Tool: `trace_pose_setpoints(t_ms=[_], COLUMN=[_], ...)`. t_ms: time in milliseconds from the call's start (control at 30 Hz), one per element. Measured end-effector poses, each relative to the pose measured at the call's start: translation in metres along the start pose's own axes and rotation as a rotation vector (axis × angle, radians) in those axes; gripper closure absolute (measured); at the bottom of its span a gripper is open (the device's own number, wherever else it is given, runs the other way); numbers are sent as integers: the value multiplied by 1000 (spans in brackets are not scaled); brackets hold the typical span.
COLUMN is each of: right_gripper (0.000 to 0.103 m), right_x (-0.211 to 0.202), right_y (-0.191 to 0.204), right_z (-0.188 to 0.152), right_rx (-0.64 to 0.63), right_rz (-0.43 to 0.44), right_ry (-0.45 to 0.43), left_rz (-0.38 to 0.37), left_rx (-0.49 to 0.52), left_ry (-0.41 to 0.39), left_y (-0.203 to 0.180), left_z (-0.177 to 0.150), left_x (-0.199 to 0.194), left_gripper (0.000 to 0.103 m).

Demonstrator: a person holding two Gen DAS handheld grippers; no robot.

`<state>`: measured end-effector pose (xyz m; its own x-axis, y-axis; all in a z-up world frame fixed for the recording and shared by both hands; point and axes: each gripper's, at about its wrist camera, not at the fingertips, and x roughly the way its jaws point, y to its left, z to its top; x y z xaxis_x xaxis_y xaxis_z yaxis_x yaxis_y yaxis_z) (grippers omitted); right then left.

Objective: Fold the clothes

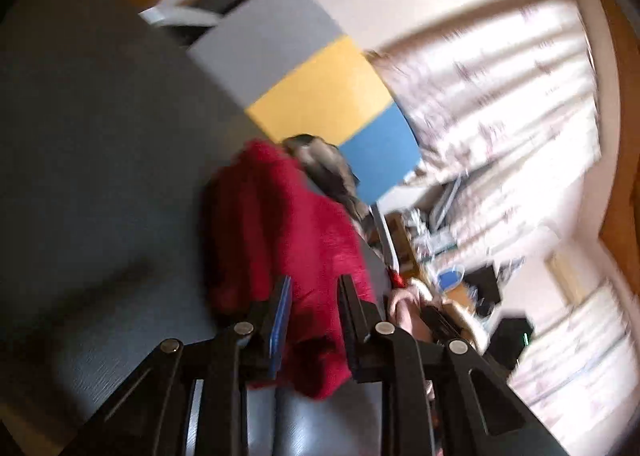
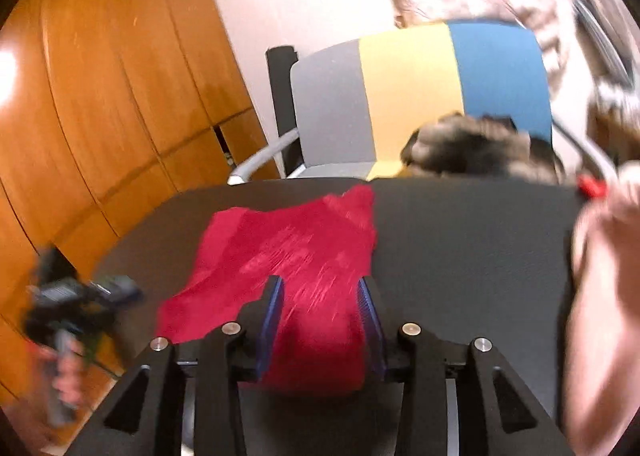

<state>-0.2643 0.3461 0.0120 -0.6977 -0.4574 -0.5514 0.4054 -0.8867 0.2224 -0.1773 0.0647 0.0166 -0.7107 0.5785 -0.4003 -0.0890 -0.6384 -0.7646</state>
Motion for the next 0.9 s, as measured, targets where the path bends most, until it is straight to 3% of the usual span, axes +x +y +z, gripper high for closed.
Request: trace_pose_setpoints(t_ms=[133, 200, 267, 300, 400, 433, 500, 600, 700, 733, 833, 900], right_gripper=[70, 71, 71, 71, 70, 70, 70, 71, 72, 72, 71, 71], right_x=[52, 66, 86, 100, 130, 138, 148, 160, 150, 139, 89, 63], right_y=[9, 14, 20, 26, 54, 70, 87, 67, 53, 51, 58, 69], right_z=[23, 31, 33, 32, 24, 18, 9, 12, 11, 12, 14, 2], right_rx=[-90, -113, -140, -156, -268, -352, -389, -210, -152, -135, -71, -116], right_rz=[-16, -5, -5, -1, -5, -20, -26, 63, 121, 131, 159, 122], right_ry=[99, 132, 168, 201, 280, 308, 312, 296, 267, 256, 181, 169], left_rz=[72, 193, 341, 356, 338, 347, 380, 366, 300, 275, 265, 263], left_rx=[171, 263, 313, 288, 171, 171, 228, 263, 227, 216, 304, 371], left_ry=[152, 202, 213, 216, 218, 212, 194, 182, 182, 174, 151, 136], left_y=[-39, -44, -25, -10, 35, 42, 46, 57, 64, 64, 37, 16], left_z=[-8, -9, -7, -4, 7, 10, 11, 10, 16, 15, 3, -6], left_x=[72, 103, 110, 107, 91, 87, 83, 73, 57, 46, 35, 30], left_gripper=[81, 82, 88, 100, 101, 101, 100, 100, 101, 100, 92, 91])
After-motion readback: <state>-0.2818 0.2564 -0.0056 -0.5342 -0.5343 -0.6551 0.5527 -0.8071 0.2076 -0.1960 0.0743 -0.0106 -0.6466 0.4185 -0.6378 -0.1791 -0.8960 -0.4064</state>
